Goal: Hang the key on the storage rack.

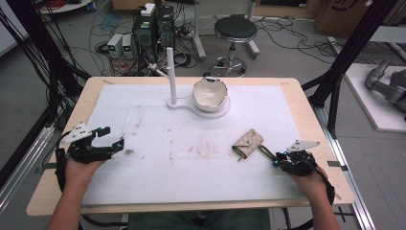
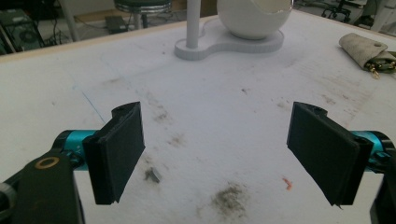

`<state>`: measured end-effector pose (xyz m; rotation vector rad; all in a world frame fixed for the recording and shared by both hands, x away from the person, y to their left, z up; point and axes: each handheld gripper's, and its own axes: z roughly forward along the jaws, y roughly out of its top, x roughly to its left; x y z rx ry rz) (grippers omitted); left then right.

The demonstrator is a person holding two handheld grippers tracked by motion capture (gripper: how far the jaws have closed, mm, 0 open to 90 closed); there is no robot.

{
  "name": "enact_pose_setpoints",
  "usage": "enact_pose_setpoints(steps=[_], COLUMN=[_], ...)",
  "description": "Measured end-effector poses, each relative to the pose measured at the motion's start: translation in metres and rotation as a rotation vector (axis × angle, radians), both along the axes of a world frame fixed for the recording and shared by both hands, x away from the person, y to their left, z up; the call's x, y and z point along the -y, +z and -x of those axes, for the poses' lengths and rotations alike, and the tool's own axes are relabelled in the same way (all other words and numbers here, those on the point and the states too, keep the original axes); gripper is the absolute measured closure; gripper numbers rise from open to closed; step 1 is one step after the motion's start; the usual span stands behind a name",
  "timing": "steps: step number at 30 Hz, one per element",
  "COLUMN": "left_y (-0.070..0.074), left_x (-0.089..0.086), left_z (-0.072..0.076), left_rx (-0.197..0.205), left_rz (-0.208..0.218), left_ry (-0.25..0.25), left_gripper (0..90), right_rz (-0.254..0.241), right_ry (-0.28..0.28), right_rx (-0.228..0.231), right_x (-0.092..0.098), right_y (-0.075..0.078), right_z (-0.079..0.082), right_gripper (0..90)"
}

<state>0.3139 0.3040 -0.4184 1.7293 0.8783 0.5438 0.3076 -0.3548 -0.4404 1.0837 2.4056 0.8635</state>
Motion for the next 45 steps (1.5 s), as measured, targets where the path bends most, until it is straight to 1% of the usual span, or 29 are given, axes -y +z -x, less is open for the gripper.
enact_pose_setpoints(steps=[1,2,3,4,5,6,7,8,9,10,12,13,16,18,19,20,24,25,26,29,32,33,34,35,36,39,42,43,45], left_y=[0.000,0.002,0.002,0.002,0.002,0.000,0.000,0.000,-0.001,-0.001,-0.001,-0.001,-0.002,-0.001,-0.001,-0.001,-0.003,-0.003,-0.003,-0.002,-0.003,-0.004,-0.004,-0.004,-0.003,-0.004,-0.006,-0.006,-0.007], left_x=[0.000,-0.003,-0.006,-0.008,-0.008,-0.010,-0.010,-0.011,-0.011,-0.012,-0.013,-0.015,-0.018,-0.020,-0.020,-0.022,-0.027,-0.027,-0.028,-0.029,-0.028,-0.027,-0.027,-0.026,-0.023,-0.018,-0.015,-0.012,-0.005], left_z=[0.000,0.001,0.004,0.005,0.005,0.007,0.007,0.008,0.008,0.009,0.009,0.011,0.014,0.016,0.016,0.016,0.016,0.016,0.017,0.017,0.016,0.016,0.016,0.015,0.015,0.013,0.012,0.012,0.010], left_rx=[0.000,0.014,0.024,0.022,0.022,0.020,0.020,0.016,0.015,0.014,0.014,0.011,0.012,0.015,0.015,0.017,0.015,0.015,0.016,0.013,0.006,0.002,0.002,0.002,0.004,0.000,-0.012,-0.018,-0.019], left_rz=[0.000,0.009,0.019,0.022,0.022,0.025,0.025,0.027,0.030,0.027,0.031,0.033,0.040,0.041,0.041,0.042,0.046,0.046,0.047,0.050,0.052,0.049,0.049,0.046,0.040,0.029,0.037,0.041,0.031], left_ry=[0.000,0.001,0.004,0.008,0.008,0.011,0.011,0.013,0.014,0.015,0.017,0.022,0.030,0.034,0.034,0.040,0.053,0.053,0.056,0.062,0.067,0.065,0.065,0.060,0.049,0.036,0.030,0.025,0.008], left_gripper=[18.9,18.9,18.8,18.9,18.9,18.9,18.9,18.9,18.9,18.9,18.9,18.9,18.9,18.9,18.9,18.9,18.9,18.9,18.9,18.9,18.9,18.9,18.9,18.9,18.9,18.9,18.9,18.9,18.9], right_rz=[0.000,-0.007,-0.044,-0.046,-0.046,-0.060,-0.060,-0.066,-0.094,-0.112,-0.126,-0.154,-0.200,-0.225,-0.225,-0.239,-0.248,-0.248,-0.246,-0.231,-0.231,-0.222,-0.222,-0.222,-0.221,-0.221,-0.210,-0.210,-0.204], right_ry=[0.000,-0.001,-0.005,-0.008,-0.008,-0.009,-0.009,-0.010,-0.014,-0.007,-0.003,0.010,0.032,0.052,0.052,0.066,0.090,0.090,0.102,0.114,0.117,0.131,0.137,0.137,0.141,0.147,0.165,0.165,0.197], right_rx=[0.000,0.010,0.049,0.069,0.069,0.120,0.120,0.134,0.167,0.181,0.193,0.209,0.236,0.252,0.252,0.263,0.302,0.302,0.314,0.344,0.350,0.365,0.366,0.366,0.370,0.373,0.381,0.381,0.397], right_x=[0.000,0.000,0.001,0.001,0.001,-0.001,-0.001,-0.003,-0.006,-0.008,-0.011,-0.018,-0.028,-0.038,-0.038,-0.047,-0.067,-0.067,-0.077,-0.092,-0.103,-0.114,-0.117,-0.117,-0.127,-0.140,-0.156,-0.156,-0.172], right_y=[0.000,0.000,0.006,0.009,0.009,0.018,0.018,0.021,0.029,0.033,0.036,0.043,0.054,0.063,0.063,0.071,0.089,0.089,0.099,0.114,0.122,0.129,0.131,0.131,0.136,0.142,0.150,0.150,0.158], right_z=[0.000,0.001,0.004,0.005,0.005,0.008,0.008,0.008,0.009,0.008,0.007,0.005,0.001,-0.003,-0.003,-0.007,-0.014,-0.014,-0.020,-0.029,-0.036,-0.045,-0.048,-0.048,-0.057,-0.067,-0.077,-0.077,-0.087], right_gripper=[72.4,72.5,72.6,72.7,72.7,72.8,72.8,72.9,73.0,73.0,73.0,73.0,73.0,72.9,72.9,72.9,72.9,72.9,72.9,72.8,72.7,72.7,72.7,72.7,72.6,72.5,72.6,72.6,72.6])
